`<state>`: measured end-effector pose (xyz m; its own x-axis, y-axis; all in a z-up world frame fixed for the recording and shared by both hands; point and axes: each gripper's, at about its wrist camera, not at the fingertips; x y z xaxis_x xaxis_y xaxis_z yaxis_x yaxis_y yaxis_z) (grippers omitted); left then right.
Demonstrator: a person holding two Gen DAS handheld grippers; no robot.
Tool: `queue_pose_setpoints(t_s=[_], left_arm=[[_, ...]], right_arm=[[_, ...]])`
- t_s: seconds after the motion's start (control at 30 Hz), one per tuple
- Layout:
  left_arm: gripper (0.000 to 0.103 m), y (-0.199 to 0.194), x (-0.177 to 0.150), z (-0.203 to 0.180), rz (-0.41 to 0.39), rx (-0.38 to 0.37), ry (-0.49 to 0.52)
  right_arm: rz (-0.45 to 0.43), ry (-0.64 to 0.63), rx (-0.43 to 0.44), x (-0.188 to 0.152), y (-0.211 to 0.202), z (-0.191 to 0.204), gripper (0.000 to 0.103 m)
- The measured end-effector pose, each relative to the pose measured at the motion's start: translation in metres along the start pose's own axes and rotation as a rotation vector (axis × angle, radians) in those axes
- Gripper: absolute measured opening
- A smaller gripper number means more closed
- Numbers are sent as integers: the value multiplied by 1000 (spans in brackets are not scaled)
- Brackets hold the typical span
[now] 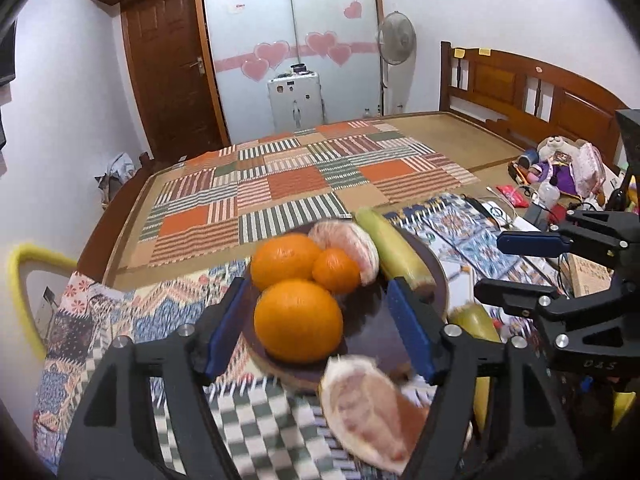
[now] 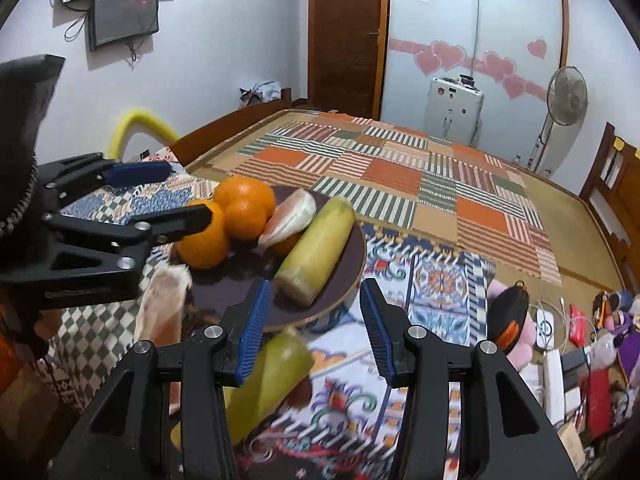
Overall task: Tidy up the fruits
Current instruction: 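Open the left tool to drop the mandarin onto the plate, then move left tool to the large rind-backed pomelo segment while right tool reaches the yellow cylindrical fruit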
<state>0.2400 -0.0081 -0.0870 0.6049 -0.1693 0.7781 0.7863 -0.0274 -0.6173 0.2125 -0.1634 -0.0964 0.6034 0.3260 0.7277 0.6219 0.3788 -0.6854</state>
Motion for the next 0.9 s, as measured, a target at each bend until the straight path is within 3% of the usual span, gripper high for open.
queue_pose_setpoints(t_s=[0.43, 0.67, 0.77, 0.9], left_arm=[[88, -42, -71, -19, 42, -15, 26], [88, -39, -102, -29, 97, -69, 10], [88, -34, -107, -32, 111, -70, 3], [88, -27, -109, -32, 126, -75, -30]], right_arm=[[36, 93, 45, -51, -12, 25, 45], [70, 106, 62, -59, -5, 35, 45], [83, 106, 61, -61, 2, 36, 51], [95, 99, 77, -61, 2, 35, 52]])
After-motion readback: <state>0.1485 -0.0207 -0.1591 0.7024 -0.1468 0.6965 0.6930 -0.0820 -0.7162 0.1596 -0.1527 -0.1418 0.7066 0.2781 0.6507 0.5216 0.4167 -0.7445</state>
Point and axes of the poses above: each gripper's, at about its wrist camera, not at the fingertips, and y roughly the way its jaws point, z to its left, x to its top, and after that the axes turned 2 degrees about x, right-handed
